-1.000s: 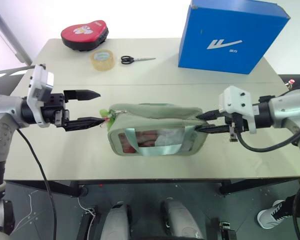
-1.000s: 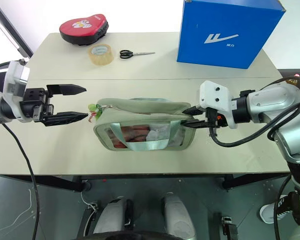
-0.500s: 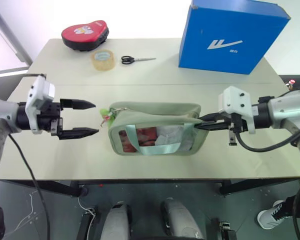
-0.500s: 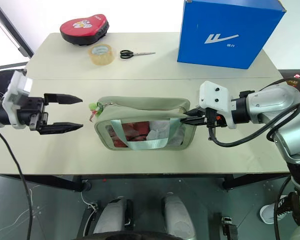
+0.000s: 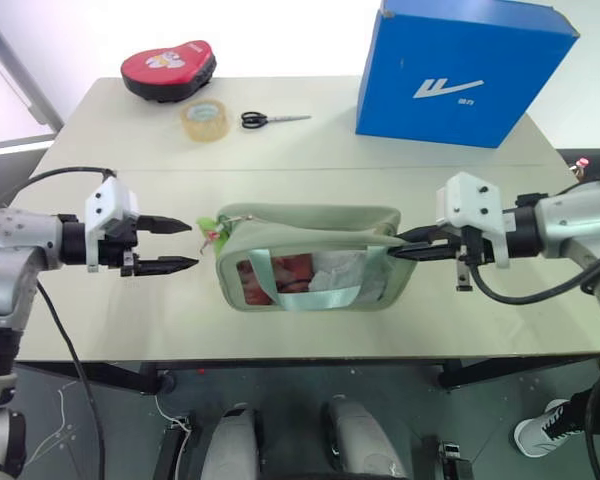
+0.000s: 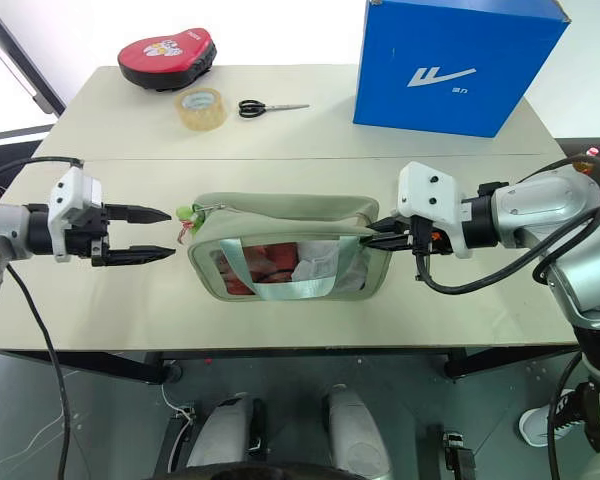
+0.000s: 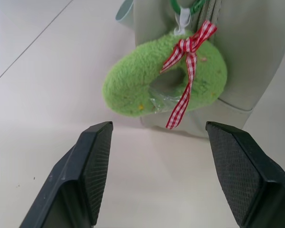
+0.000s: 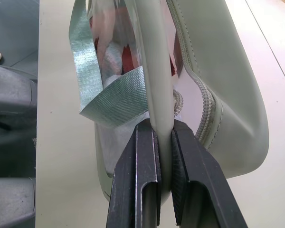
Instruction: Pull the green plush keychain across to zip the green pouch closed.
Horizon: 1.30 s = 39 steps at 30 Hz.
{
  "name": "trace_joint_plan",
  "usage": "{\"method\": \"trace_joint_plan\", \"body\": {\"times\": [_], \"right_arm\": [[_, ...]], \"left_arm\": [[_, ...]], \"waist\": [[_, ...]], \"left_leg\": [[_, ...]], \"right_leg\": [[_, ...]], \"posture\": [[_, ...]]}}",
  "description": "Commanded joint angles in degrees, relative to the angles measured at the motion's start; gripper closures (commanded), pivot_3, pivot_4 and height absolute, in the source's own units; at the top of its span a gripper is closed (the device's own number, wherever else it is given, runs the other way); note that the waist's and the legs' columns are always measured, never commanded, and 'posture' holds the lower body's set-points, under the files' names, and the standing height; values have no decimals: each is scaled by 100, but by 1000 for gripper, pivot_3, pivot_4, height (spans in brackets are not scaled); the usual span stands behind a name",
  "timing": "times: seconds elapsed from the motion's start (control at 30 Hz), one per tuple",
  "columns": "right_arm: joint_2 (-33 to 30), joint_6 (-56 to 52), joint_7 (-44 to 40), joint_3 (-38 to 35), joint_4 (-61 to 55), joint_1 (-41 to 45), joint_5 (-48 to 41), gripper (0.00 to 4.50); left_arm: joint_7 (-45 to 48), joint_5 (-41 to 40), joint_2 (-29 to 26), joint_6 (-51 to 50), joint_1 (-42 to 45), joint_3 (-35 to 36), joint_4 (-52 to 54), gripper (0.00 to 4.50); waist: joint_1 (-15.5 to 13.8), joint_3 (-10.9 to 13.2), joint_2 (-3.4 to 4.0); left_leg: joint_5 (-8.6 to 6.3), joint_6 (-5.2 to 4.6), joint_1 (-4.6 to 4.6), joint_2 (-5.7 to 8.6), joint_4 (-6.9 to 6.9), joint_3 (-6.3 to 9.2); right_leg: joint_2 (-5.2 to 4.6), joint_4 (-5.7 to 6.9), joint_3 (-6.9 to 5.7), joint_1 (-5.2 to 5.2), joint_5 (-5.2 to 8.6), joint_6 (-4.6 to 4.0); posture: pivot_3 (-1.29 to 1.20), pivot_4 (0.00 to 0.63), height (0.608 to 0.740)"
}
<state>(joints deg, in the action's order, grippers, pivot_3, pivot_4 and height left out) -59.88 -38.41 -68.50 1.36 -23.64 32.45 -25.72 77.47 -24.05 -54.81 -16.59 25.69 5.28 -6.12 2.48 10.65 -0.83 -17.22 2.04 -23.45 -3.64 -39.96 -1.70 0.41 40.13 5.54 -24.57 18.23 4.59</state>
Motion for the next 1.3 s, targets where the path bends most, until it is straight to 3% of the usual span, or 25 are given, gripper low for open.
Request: {"method": "trace_joint_plan", "body": {"times": [0.03, 0.37, 0.47, 0.63, 0.97, 1.3], "right_arm": [[-50, 47, 42, -147, -151, 21, -60, 4500], [-77, 50, 54, -179, -172, 11, -93, 4500], [-90, 34, 64, -192, -163, 15, -95, 4500], [-86, 15, 99, -188, -144, 13, -88, 4500], [3, 52, 137, -68, -6, 80, -23, 4500], [71, 71, 195, 31, 18, 76, 19, 4500]], "left_arm": [[-164, 77, 153, 172, 341, 40, -155, 1292], [-188, 353, 572, 385, 734, -248, -559, 1292], [-173, 446, 634, 444, 852, -346, -696, 2145], [129, 196, 466, 201, 873, -234, -507, 4449], [820, -509, -23, -506, 1303, 121, -447, 4449], [790, -1437, 227, -1943, 1799, 160, -79, 4449]], "waist": [[-5, 0, -1], [-2, 0, 0], [-7, 0, -1], [-6, 0, -1], [-7, 0, -1], [0, 0, -1]], "left_leg": [[0, 0, 0, 0, 0, 0], [0, 0, 1, 1, -1, 1], [0, 0, 1, 1, -2, 1], [0, 0, 1, 1, -2, 1], [0, 0, 0, 1, -3, 1], [0, 0, 1, 1, -3, 4]], "right_leg": [[0, 0, 0, 0, 0, 0], [1, 0, -1, 2, 0, 0], [0, 0, -1, 3, 0, 1], [0, 0, -1, 3, 0, 1], [1, 1, -1, 3, 0, 1], [4, 1, -1, 4, 0, 1]], "posture": [[0, 150, 737], [0, 150, 737], [0, 150, 737], [0, 150, 737], [0, 150, 737], [0, 150, 737]]}}
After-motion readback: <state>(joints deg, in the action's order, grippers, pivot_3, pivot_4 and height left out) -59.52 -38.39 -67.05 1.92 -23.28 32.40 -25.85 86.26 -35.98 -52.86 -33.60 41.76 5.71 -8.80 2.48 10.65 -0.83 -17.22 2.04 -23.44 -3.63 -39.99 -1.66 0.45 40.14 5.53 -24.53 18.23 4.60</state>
